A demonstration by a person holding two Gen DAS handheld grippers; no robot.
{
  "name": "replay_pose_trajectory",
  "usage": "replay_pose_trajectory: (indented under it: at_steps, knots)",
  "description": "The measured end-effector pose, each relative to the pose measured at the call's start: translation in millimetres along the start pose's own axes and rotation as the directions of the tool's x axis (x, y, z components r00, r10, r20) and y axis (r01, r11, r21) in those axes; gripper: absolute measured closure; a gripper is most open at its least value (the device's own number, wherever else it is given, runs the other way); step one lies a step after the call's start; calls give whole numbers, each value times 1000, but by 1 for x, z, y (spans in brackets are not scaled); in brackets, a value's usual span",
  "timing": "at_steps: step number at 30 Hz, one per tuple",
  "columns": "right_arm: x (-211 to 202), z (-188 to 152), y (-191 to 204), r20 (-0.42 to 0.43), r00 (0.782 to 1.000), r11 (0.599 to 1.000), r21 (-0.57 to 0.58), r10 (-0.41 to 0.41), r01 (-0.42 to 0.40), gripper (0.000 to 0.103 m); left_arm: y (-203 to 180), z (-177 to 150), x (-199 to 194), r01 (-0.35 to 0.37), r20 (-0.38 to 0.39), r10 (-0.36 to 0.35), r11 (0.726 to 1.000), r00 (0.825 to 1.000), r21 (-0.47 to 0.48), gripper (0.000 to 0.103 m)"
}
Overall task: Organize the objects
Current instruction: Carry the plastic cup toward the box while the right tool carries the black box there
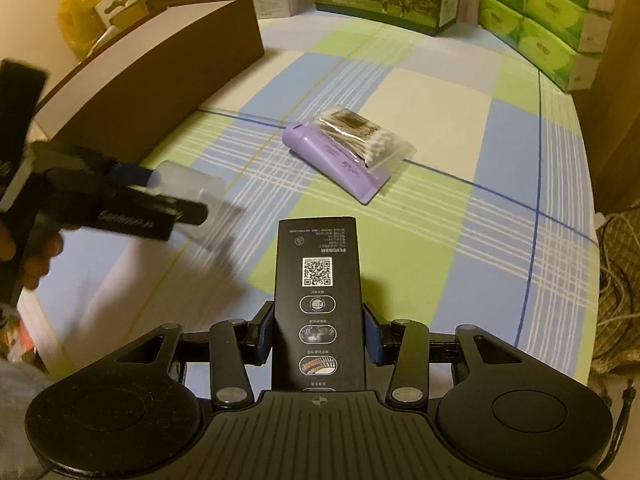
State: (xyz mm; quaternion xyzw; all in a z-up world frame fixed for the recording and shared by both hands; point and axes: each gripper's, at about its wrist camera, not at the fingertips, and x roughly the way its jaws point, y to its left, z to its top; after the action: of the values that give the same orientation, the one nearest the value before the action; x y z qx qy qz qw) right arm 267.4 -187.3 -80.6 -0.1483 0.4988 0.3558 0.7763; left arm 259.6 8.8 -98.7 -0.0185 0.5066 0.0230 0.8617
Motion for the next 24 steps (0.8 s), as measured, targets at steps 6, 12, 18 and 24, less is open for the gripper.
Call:
replay_pose_trajectory:
  at_steps: [6,12,18,24]
  knots:
    - [6,-2,7,14,999,999,1,-40,40,62,4,-11,-12,8,11,-8,1000,1000,-7,34]
    - [7,-1,12,22,998,998,19,-55,54,62,7,-19,-25,23,30,-22,1000,999,-10,34]
    - [-1,2,22,46,997,998,28,-57,55,62,14,-25,-41,41,57,-40,999,998,-13,34]
    - [-11,10,38,81,995,998,33,-51,48,62,25,-26,-63,61,100,-60,998,993,-13,34]
